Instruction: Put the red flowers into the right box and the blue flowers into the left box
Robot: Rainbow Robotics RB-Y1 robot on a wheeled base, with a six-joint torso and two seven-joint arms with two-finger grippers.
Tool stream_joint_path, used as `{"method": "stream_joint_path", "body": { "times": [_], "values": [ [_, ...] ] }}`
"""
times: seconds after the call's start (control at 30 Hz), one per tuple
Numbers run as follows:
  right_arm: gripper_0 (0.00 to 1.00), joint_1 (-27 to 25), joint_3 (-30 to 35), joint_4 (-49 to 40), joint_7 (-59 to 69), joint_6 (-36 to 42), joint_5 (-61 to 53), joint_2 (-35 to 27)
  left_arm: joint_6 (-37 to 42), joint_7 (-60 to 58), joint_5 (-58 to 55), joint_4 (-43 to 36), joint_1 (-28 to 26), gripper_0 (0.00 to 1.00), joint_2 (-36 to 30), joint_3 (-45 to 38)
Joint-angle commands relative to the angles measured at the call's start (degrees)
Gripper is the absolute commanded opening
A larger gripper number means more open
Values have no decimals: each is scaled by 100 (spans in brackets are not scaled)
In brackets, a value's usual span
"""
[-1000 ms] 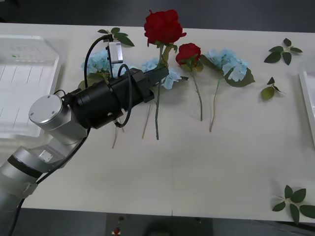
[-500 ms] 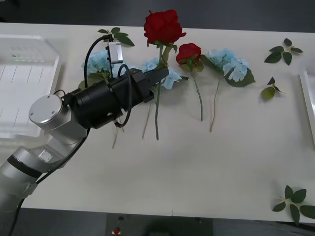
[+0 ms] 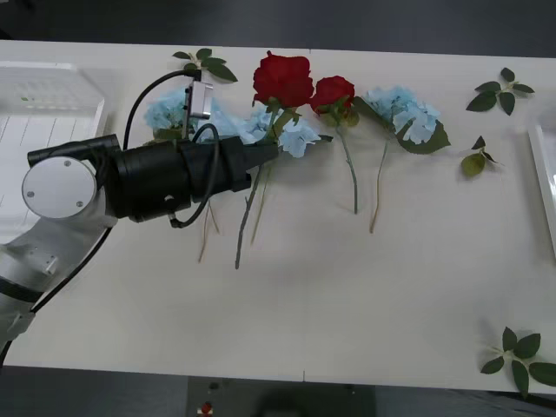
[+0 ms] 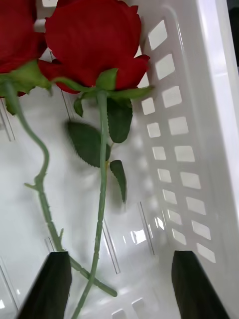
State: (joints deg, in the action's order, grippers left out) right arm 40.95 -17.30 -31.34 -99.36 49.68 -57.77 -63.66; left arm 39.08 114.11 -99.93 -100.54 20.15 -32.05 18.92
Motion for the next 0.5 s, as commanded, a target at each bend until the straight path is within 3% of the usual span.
{"method": "stream_joint_path", "body": {
  "times": [0.03,0.3,0.5],
  "values": [
    [62,62,95,-170,-330,51,37,-182,320,-1383,888,-598,173,0,-21,-319],
    [61,80,236,-1840,-383,1826,-1044,-1061,1172,-3536,2478,-1380,340,0,67,-697],
    [62,54,236,-3141,-506,2837,-3100,-1869,1902,-4758,3419,-1758,631,0,111,-793]
  ]
}}
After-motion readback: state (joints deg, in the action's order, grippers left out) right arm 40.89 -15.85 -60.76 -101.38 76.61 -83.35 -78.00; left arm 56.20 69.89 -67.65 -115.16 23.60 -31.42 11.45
